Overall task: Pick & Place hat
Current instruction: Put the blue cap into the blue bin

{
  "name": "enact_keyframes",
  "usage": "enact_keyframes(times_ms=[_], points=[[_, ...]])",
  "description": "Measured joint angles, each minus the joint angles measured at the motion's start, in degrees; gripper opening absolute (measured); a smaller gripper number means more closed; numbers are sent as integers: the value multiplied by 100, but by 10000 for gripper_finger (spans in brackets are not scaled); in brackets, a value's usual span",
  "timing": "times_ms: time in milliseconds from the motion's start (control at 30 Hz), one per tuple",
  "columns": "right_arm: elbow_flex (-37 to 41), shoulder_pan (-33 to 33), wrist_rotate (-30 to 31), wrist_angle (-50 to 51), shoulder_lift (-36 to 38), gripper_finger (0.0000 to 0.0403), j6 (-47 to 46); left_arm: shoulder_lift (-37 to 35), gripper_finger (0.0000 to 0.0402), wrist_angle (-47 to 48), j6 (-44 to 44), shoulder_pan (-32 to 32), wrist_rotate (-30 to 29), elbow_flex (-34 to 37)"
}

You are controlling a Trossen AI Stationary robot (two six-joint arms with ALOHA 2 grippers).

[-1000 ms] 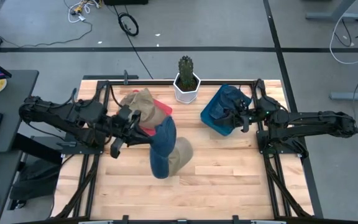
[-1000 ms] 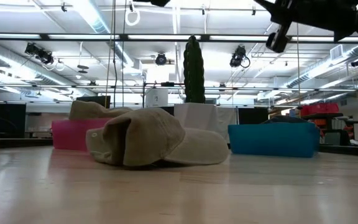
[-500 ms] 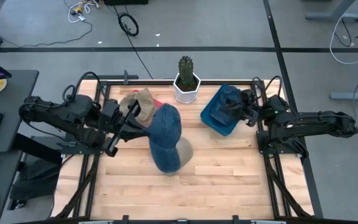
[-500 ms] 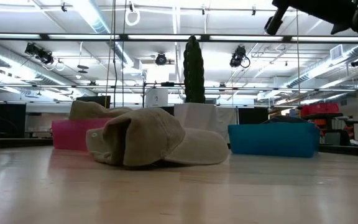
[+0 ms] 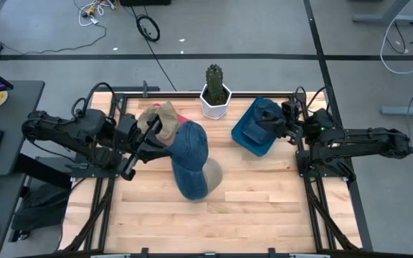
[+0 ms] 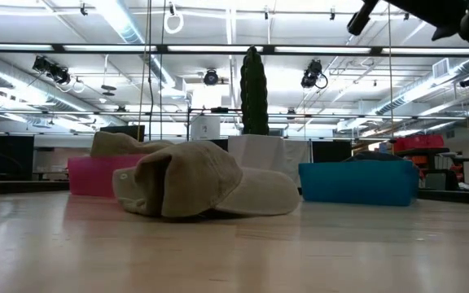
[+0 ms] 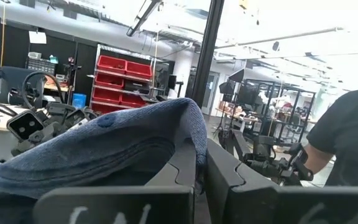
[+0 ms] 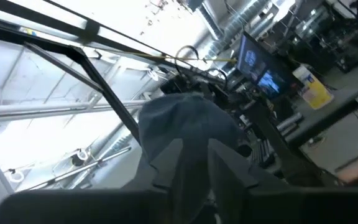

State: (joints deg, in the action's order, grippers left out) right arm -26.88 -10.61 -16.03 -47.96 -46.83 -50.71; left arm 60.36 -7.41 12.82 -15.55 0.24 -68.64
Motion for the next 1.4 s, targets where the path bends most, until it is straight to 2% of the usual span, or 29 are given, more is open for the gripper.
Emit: enact_keyframes(times_ms=[100,333,567,833,967,1133,1400], points=[[-288,0,-7,205,-2,111,206,0,11,-48,-1,2,-57,0],[-1459,0,-279,1734,-249,198,1290,50,11,-85,75,199,-62,2],[-2414,0,-451,2988,-896,250,2242,141,11,-121,305,323,105,6],[-2931,0,-828,3120,-1748,267,2603,232,11,-172,355,323,154,4],[-2988,0,-1227,2982,-2028,268,2440,232,11,-174,760,323,536,4],[-3131,2,-1480,2958,-2131,268,2655,232,11,-172,1475,319,1339,4],[-3563,189,-1445,2991,-2438,268,3393,311,11,-211,1528,457,1367,-4]])
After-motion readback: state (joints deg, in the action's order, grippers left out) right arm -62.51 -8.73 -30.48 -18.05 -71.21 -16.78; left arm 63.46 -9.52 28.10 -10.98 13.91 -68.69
